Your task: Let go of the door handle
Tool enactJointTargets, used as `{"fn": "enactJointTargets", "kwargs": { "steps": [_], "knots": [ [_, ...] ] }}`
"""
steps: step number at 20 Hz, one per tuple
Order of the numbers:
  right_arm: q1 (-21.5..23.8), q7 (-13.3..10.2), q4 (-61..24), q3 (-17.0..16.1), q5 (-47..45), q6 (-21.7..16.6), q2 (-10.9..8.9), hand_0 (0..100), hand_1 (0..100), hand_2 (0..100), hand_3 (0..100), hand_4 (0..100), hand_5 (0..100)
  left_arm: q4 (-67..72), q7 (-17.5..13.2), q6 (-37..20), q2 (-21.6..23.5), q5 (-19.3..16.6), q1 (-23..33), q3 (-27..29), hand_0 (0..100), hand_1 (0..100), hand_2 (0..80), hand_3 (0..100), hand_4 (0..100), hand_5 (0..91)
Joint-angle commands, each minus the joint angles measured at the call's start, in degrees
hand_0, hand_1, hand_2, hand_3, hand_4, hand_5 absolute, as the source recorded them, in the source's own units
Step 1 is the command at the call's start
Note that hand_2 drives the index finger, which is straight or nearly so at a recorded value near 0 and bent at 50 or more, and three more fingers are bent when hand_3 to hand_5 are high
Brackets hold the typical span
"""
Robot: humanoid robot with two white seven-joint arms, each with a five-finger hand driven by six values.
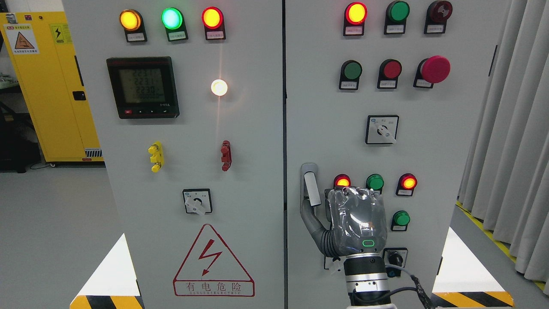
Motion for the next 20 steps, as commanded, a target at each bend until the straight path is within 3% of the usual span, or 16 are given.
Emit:
{"fn": "enactJointTargets", "kwargs": {
  "steps": [1, 20],
  "knots": [
    [0.1, -0.1, -0.5, -0.8, 0.1, -0.1, -0.10, 56, 38, 98, 100, 100, 99, -0.7, 0.0, 0.0, 0.0, -0.1, 0.0, 0.0, 12, 56, 0.0, 0, 0, 0.0],
    [0.0, -0.1, -0.6, -1.2, 0.1, -0.2, -0.54, 57, 39, 98, 100, 100, 99, -0.7, 0.0, 0.0, 0.0, -0.1, 0.0, 0.0, 12, 56, 0.0, 0, 0, 0.0]
  ]
}}
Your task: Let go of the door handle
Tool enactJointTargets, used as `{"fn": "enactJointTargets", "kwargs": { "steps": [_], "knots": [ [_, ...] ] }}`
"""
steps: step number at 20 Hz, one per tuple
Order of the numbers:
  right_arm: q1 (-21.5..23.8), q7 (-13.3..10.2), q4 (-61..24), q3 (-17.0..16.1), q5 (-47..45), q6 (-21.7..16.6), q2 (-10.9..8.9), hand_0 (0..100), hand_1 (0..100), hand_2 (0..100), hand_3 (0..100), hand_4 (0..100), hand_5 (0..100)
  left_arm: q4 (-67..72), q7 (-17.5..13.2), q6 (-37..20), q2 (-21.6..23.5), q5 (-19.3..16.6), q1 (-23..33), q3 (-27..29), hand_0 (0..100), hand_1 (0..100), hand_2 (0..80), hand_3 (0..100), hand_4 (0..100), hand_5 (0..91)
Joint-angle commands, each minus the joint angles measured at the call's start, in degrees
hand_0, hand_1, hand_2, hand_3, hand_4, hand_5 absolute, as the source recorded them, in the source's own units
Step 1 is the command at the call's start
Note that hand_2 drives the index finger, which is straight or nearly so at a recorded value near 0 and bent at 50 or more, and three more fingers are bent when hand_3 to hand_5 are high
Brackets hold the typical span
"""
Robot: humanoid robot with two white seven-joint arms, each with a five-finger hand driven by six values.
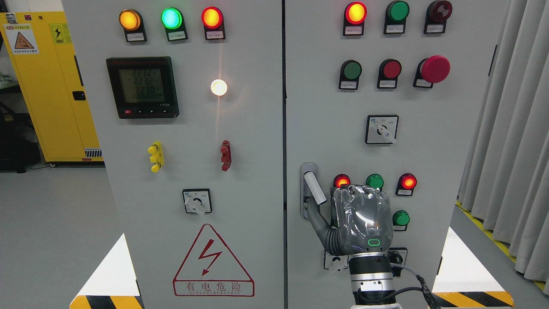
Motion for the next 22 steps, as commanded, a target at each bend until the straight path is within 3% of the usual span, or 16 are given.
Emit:
{"fn": "enactJointTargets", "kwargs": {
  "steps": [1, 22],
  "knots": [
    [0.0, 0.1, -0.1, -0.3, 0.0, 0.0, -0.26, 57, 40, 98, 100, 100, 99, -0.7, 0.0, 0.0, 0.0, 0.0, 0.0, 0.0, 12, 56, 0.0, 0, 0, 0.0],
    [0.0, 0.0, -0.2, -1.0, -0.3, -0.1, -0.43, 56, 44, 97, 100, 100, 99, -0.7, 0.0, 0.0, 0.0, 0.0, 0.0, 0.0, 12, 56, 0.0, 0, 0, 0.0]
  ]
}}
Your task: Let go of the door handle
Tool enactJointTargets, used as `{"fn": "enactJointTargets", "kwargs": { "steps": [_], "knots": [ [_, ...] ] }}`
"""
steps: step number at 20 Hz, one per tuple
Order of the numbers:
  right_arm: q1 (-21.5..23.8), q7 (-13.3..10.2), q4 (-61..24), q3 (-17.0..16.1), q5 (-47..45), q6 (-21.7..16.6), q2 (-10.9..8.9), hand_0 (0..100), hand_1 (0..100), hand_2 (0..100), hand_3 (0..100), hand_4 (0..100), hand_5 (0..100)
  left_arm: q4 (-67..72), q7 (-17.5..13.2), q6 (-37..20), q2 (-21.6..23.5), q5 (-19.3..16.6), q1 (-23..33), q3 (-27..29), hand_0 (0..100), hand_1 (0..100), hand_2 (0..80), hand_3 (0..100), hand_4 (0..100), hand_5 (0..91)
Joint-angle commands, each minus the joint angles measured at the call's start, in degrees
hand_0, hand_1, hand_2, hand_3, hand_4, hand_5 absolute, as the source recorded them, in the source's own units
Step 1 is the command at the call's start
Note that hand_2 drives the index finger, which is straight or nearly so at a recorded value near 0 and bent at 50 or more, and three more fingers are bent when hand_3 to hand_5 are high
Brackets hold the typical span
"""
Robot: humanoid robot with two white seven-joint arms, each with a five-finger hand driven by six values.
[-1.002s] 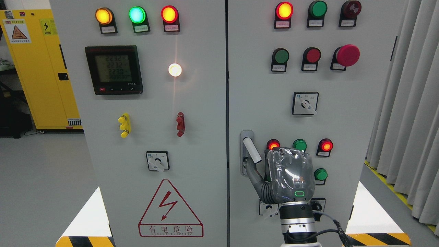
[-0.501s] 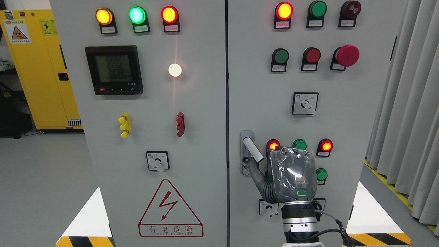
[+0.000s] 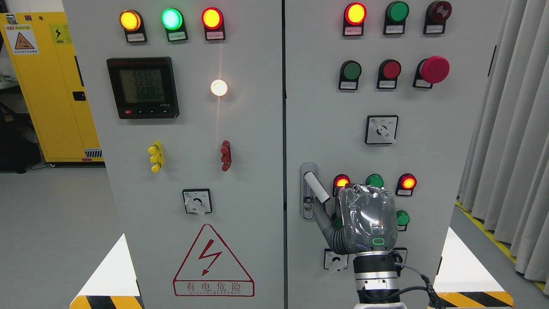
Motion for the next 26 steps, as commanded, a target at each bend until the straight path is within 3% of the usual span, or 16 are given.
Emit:
{"fn": "enactJointTargets", "kwargs": {
  "steps": [1, 26],
  "knots": [
    [0.0, 0.0, -0.1, -0.3, -0.2, -0.1, -0.09, 56, 44, 97, 100, 100, 99, -0.7, 0.0, 0.0, 0.0, 0.0, 0.0, 0.0, 12, 56, 0.0, 0, 0, 0.0],
    [-0.4, 0.0, -0.4, -1.5, -0.5, -0.2, -0.27, 58, 40, 97, 100, 100, 99, -0.7, 0.0, 0.0, 0.0, 0.0, 0.0, 0.0, 12, 56, 0.0, 0, 0, 0.0]
  ]
}}
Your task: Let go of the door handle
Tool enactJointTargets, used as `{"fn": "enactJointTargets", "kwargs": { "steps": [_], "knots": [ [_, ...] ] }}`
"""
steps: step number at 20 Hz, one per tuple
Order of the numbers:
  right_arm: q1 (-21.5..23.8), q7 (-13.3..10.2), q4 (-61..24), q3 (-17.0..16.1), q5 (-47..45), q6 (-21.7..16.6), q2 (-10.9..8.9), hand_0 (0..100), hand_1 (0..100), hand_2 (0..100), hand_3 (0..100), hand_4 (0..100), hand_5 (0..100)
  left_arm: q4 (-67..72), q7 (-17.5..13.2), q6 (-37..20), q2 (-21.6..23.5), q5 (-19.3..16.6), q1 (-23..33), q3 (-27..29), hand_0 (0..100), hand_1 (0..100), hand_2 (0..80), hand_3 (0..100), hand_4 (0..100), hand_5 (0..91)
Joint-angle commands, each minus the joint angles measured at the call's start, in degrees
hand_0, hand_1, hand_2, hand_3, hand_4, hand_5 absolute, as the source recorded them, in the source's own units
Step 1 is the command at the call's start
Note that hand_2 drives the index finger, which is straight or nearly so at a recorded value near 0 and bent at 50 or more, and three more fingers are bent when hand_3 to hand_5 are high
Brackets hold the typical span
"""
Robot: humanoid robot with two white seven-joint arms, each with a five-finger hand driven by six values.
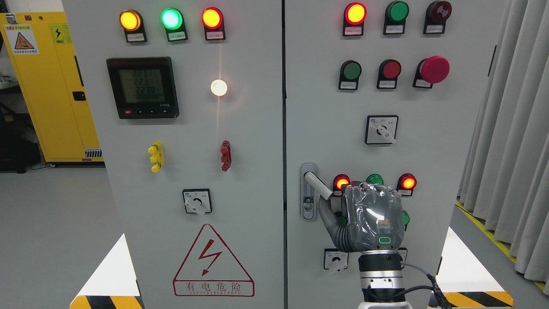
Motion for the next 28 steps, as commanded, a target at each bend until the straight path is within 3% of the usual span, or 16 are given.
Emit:
{"fn": "enactJointTargets", "kwargs": {
  "steps": [1, 23, 28],
  "knots": [
    [-0.4, 0.1, 0.0, -0.4, 0.0, 0.0, -0.10, 58, 40, 97, 100, 100, 99, -0.7, 0.0, 0.0, 0.0, -0.1, 0.0, 0.0, 12, 56, 0.0, 0, 0, 0.0],
    [-0.6, 0.1, 0.0, -0.5, -0.1, -0.2, -0.19, 59, 39, 96, 100, 100, 99, -0.7, 0.0, 0.0, 0.0, 0.0, 0.0, 0.0, 12, 56, 0.0, 0, 0, 0.0],
    [-0.4, 0.2, -0.1, -0.5, -0.2, -0.2, -1.15, 61, 38, 96, 100, 100, 99, -0.7, 0.0, 0.0, 0.0, -0.1, 0.0, 0.0, 12, 56, 0.0, 0, 0, 0.0]
  ]
}}
